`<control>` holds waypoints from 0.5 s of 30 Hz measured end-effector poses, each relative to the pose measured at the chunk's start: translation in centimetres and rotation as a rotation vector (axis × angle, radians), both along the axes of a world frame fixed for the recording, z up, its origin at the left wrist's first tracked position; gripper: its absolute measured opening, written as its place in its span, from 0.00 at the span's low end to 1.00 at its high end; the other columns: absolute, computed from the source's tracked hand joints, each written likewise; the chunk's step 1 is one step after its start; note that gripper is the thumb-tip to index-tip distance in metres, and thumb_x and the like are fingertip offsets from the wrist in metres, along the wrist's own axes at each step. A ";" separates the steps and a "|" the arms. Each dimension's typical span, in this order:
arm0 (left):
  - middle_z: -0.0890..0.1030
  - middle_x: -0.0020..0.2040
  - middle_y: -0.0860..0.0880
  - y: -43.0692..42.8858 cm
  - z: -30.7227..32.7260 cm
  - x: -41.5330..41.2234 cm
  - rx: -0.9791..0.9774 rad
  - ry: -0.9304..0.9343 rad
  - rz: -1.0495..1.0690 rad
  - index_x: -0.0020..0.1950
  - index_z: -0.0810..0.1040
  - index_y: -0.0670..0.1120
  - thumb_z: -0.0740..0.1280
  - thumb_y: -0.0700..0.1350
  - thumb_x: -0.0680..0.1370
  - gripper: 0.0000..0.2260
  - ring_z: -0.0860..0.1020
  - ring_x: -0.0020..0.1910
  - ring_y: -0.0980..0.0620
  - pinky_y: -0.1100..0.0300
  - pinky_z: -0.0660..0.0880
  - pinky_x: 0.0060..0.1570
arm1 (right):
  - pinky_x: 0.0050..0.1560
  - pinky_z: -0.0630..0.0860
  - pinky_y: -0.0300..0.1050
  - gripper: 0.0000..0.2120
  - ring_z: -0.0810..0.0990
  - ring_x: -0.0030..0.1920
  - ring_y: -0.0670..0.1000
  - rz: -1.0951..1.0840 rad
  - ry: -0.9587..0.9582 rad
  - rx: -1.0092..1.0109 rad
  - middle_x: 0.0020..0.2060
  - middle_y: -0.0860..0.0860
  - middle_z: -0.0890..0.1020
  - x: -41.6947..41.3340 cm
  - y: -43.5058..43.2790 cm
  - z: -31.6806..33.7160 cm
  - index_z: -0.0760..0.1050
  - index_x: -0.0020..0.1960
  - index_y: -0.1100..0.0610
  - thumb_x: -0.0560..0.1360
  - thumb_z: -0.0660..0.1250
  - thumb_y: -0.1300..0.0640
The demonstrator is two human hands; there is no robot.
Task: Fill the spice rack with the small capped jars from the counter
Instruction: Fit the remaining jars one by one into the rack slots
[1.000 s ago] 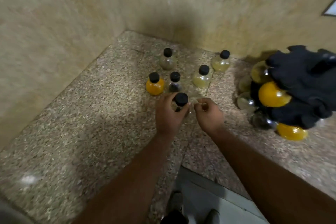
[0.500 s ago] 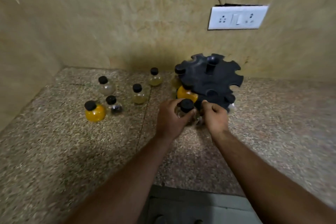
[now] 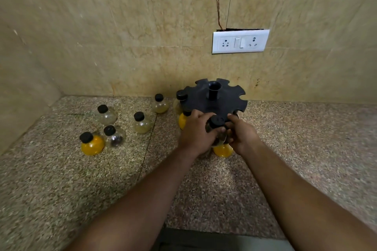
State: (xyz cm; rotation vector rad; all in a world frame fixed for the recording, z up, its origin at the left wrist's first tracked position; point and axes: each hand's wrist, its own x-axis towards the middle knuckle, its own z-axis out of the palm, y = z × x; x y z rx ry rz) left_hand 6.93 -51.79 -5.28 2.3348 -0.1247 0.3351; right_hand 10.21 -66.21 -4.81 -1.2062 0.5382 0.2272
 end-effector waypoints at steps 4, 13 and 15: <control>0.68 0.58 0.48 -0.4 -0.4 0.8 0.037 -0.010 0.073 0.68 0.75 0.50 0.73 0.58 0.74 0.26 0.74 0.55 0.50 0.56 0.77 0.56 | 0.24 0.63 0.42 0.08 0.69 0.27 0.50 0.066 -0.019 -0.052 0.38 0.57 0.78 0.5 -0.2 -0.3 0.79 0.52 0.61 0.79 0.69 0.56; 0.69 0.59 0.46 -0.9 -1.6 1.4 0.027 0.036 0.196 0.69 0.74 0.49 0.72 0.58 0.75 0.25 0.74 0.56 0.46 0.49 0.78 0.55 | 0.22 0.61 0.40 0.09 0.66 0.23 0.47 0.210 -0.095 -0.135 0.29 0.52 0.73 0.1 -0.6 -0.3 0.75 0.45 0.58 0.83 0.63 0.59; 0.69 0.59 0.47 -0.9 -1.7 1.5 0.044 0.020 0.196 0.67 0.75 0.49 0.72 0.58 0.75 0.24 0.74 0.55 0.46 0.48 0.78 0.53 | 0.22 0.63 0.40 0.08 0.67 0.24 0.47 0.197 -0.096 -0.144 0.30 0.52 0.73 0.1 -0.3 -0.6 0.76 0.46 0.58 0.83 0.63 0.58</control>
